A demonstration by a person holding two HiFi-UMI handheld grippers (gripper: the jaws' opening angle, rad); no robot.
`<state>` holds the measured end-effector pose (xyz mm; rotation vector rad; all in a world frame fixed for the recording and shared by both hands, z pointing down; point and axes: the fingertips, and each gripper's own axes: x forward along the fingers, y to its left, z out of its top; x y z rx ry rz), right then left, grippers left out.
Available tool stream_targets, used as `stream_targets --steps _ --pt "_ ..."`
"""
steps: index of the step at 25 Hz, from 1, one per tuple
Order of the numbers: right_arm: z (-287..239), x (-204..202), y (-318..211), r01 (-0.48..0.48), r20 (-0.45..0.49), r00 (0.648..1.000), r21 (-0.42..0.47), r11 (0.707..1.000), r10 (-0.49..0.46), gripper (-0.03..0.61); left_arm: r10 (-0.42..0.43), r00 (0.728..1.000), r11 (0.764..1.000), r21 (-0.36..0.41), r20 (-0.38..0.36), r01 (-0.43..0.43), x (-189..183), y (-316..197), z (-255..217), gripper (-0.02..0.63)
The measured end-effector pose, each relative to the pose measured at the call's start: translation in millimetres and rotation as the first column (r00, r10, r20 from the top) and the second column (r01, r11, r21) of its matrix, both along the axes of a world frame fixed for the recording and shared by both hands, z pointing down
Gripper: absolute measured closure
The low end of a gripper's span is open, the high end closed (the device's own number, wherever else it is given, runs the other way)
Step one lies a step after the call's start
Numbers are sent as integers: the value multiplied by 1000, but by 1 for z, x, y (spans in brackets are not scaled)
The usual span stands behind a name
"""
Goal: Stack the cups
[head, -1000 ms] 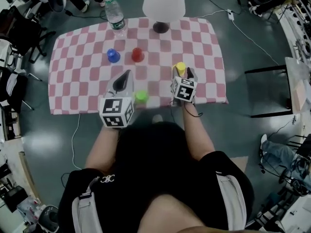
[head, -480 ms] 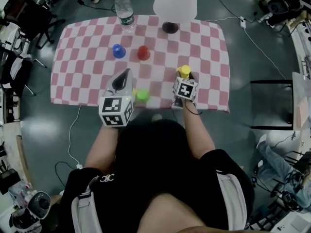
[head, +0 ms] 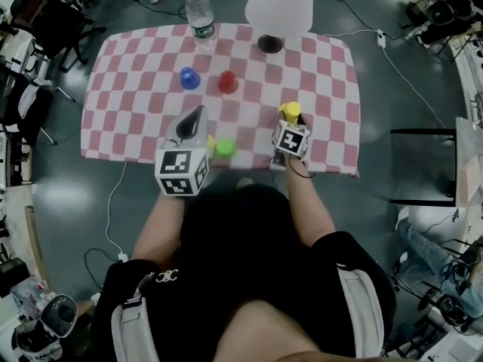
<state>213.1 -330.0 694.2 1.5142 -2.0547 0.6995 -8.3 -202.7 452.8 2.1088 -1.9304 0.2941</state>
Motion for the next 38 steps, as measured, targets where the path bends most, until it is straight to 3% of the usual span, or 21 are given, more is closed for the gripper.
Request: stream_targets --steps 5,10,17,24,31,38 --pt "-42 -10 -1 17 28 999 78 997 -19 328 7 1000 1000 2 -12 -7 -6 6 -1 615" --pt "-92 -38 9 93 35 994 150 984 -100 330 18 1000 1000 10 -26 -18 -15 13 -5 615" --pt "-144 -84 33 153 62 984 186 971 -167 331 25 999 1000 17 -44 -25 -45 30 -9 615" --pt "-168 -134 66 207 80 971 190 960 -225 331 16 998 1000 14 -59 -15 -87 47 -11 615" --pt "-157 -183 99 291 71 950 143 946 -303 333 37 996 999 13 -77 -36 -111 53 -9 615" --pt "-140 -220 135 435 46 897 85 896 -440 333 78 991 997 -3 -108 -79 -121 54 0 615"
